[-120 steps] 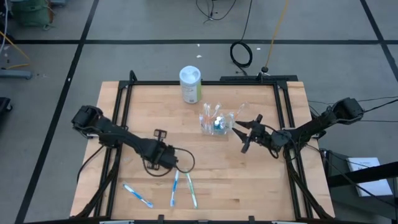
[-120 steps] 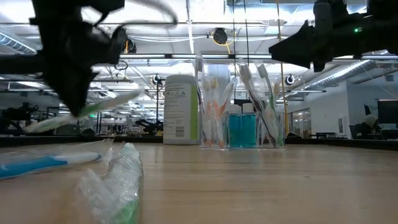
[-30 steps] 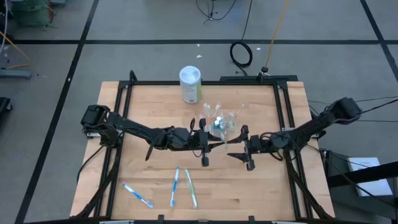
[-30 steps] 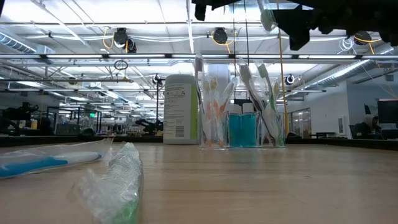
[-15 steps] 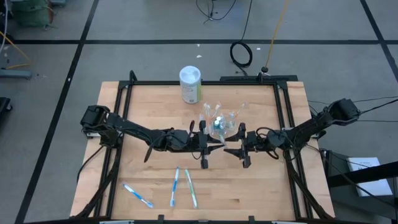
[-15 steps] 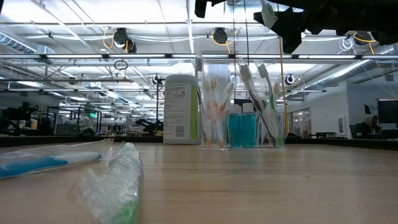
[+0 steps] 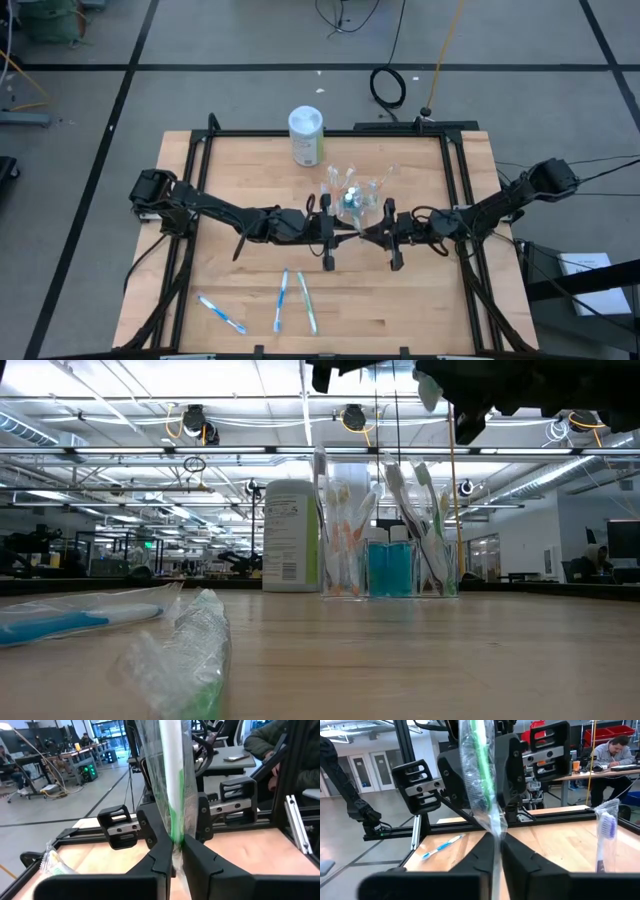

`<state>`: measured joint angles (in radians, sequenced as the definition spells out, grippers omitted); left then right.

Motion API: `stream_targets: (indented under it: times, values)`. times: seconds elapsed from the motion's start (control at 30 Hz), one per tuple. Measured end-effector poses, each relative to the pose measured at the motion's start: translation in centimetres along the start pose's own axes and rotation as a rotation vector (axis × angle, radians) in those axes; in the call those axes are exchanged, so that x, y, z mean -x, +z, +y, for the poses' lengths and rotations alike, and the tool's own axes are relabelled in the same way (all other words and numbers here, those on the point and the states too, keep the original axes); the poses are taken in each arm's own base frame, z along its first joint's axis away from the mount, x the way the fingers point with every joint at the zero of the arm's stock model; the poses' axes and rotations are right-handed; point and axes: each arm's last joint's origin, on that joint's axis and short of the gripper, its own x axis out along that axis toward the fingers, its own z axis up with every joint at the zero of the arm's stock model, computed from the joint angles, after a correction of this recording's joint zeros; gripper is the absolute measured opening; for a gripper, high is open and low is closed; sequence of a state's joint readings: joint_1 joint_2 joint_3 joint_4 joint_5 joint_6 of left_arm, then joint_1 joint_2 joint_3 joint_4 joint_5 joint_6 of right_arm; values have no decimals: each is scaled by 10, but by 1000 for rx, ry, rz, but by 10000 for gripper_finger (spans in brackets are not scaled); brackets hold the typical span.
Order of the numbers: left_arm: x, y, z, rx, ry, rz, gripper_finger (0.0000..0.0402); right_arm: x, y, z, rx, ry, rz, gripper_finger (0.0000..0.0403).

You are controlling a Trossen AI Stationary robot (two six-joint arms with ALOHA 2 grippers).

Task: Pick & Place toothbrushing station
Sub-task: Put the green toothbrush into the transparent organizer

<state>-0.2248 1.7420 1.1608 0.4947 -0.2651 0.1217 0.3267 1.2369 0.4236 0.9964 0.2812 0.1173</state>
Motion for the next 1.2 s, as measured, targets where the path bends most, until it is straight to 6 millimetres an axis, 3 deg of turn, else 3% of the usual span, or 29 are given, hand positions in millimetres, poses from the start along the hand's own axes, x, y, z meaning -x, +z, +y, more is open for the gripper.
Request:
stream_targets:
  times: [0.23, 0.43, 0.57, 0.73, 0.87, 1.0, 1.2]
  values:
    - [2, 0, 1, -11, 8, 23, 110, 0, -1, 0, 2, -5, 12, 13]
    - [23, -5, -6, -125, 25, 274, 177, 3, -3, -4, -79, -100, 62, 5]
    - [36, 13, -24, -431, 33, 338, 185, 3, -1, -9, -198, -120, 49, 6]
    - [40, 23, -52, -1182, 17, 410, 186, 3, -5, -14, -309, -152, 80, 6]
    - [30, 19, -52, -1657, 4, 508, 187, 2, -6, -14, -362, -153, 83, 6]
    - [10, -1, -37, -1879, -36, 614, 187, 2, -4, -11, -418, -60, 97, 6]
    - [-18, -23, -30, -1975, 9, 633, 186, 3, -5, -10, -417, -52, 105, 7]
